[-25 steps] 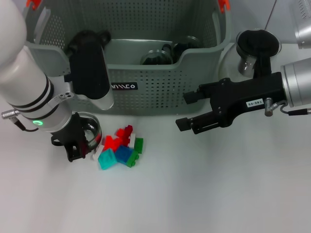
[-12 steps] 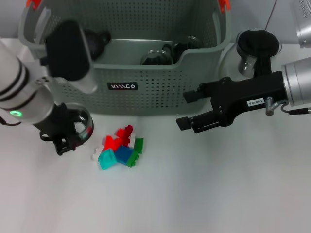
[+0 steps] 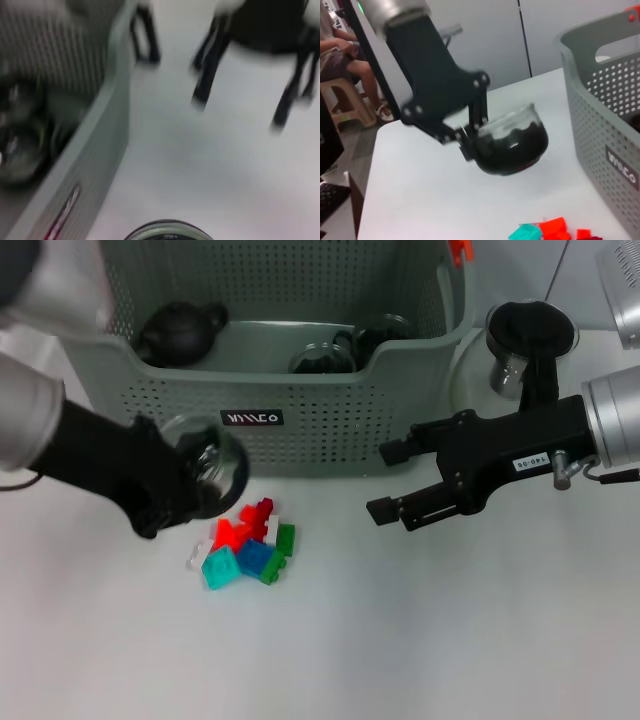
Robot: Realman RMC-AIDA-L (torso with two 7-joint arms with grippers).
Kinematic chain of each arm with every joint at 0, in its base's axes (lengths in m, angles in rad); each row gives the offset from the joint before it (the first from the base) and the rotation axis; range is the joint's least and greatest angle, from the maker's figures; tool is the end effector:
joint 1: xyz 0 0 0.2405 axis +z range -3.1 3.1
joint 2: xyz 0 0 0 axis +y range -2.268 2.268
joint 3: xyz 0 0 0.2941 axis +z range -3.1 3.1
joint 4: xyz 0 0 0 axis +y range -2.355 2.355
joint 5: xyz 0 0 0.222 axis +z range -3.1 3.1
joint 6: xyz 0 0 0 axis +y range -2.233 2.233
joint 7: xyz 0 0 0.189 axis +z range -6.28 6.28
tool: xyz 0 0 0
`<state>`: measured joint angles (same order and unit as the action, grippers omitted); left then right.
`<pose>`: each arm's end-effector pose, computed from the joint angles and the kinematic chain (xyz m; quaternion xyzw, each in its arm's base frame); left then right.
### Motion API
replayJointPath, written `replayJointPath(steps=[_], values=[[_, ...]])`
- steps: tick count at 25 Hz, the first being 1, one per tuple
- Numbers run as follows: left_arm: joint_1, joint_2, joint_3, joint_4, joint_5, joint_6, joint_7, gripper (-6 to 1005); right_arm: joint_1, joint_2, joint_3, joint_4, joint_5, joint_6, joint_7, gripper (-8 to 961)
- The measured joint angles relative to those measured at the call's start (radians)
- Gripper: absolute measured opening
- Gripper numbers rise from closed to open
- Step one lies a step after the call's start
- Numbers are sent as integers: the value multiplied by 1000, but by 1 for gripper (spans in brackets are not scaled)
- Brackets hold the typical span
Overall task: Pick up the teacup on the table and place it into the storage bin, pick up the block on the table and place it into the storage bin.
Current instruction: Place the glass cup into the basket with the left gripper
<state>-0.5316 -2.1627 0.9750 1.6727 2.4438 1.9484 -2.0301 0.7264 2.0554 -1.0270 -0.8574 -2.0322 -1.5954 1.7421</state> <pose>-0.1933 0.3458 0.0097 -0.9795 -0.1496 0.0692 0.1158 0.1797 0.4019 -0.0705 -0.9808 0.1497 0.1244 0.0063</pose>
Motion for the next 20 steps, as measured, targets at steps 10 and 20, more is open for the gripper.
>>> replayJointPath(steps=[10,20], values=[[-85,56,-207,-58,-334,2,-50,47,-2,7,-8,0,-8,-34,-19,881],[-231,127,-198,-363,-325,-269,-11,46,-2,13,-16,0,-14,-34,-26,882]])
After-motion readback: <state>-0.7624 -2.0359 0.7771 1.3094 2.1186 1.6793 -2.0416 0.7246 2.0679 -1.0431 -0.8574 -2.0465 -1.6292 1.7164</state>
